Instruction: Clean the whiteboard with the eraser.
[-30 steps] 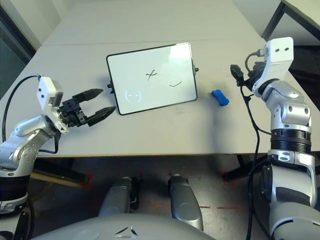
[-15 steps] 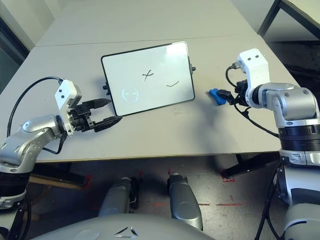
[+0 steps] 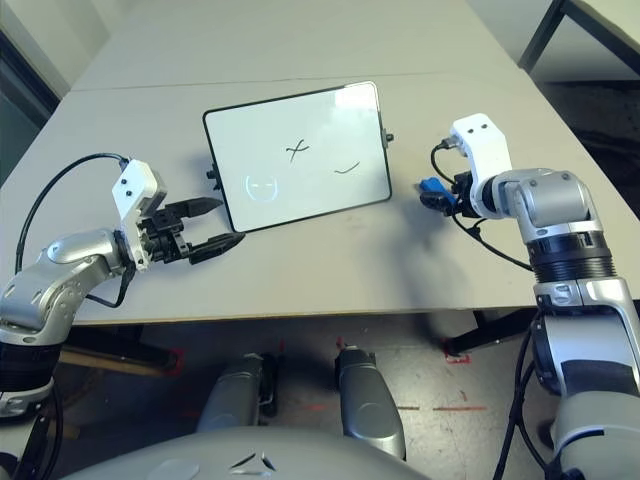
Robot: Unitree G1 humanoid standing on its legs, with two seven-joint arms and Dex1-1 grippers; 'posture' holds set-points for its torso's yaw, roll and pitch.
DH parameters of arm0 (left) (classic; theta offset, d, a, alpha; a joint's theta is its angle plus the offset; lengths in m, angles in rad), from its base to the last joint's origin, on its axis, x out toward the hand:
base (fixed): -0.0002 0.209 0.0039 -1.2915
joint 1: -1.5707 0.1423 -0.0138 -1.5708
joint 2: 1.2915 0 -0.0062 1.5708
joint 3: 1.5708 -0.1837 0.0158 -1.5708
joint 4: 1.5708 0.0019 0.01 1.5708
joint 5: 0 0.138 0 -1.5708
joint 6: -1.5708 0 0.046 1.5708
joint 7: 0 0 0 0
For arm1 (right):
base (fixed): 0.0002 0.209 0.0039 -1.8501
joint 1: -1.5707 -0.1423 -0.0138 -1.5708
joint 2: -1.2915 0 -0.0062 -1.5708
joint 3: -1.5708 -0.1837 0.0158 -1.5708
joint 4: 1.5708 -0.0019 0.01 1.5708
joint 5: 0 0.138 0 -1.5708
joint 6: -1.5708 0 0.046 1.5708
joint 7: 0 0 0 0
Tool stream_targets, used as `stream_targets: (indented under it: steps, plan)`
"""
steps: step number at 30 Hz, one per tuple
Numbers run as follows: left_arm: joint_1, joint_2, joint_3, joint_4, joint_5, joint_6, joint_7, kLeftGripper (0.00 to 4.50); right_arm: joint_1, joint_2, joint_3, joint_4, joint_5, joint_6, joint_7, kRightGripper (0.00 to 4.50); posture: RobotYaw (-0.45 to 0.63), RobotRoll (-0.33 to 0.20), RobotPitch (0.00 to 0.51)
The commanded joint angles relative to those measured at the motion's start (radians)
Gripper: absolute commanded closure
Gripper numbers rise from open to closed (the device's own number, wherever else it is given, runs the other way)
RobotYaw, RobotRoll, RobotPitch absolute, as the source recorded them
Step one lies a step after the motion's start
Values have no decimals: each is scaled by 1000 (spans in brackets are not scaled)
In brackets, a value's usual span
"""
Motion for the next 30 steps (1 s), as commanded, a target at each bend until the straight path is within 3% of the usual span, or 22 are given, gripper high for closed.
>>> stream_targets:
  steps: [1, 7, 8, 12, 19, 24, 30]
  plan:
    - [-10, 21, 11, -7, 11, 9, -3, 0, -15, 9, 12, 42, -19, -15, 15, 29, -172, 0, 126]
    - [-15, 20, 8, -7, 13, 11, 0, 0, -11, 11, 13, 60, -30, -12, 33, 29, -174, 0, 125]
    - [-16, 19, 6, -8, 13, 11, 1, 0, -8, 11, 12, 59, -31, -12, 35, 206, -175, 0, 125]
    - [-21, 16, 1, -9, 14, 13, 2, 0, -2, 11, 16, 53, -40, -20, 44, 1344, -176, 0, 125]
    - [-24, 16, -5, -5, 19, 13, 0, 0, 11, -6, 37, 4, -67, -84, 74, 3984, -179, 0, 130]
    - [-24, 16, -8, -2, 24, 14, 0, 0, -1, -53, 125, -127, -138, -147, 116, 4116, -179, 0, 130]
    - [-34, 13, -15, 1, 33, 16, -2, 0, -60, -140, 306, -322, -322, -273, 194, 4126, -189, 0, 124]
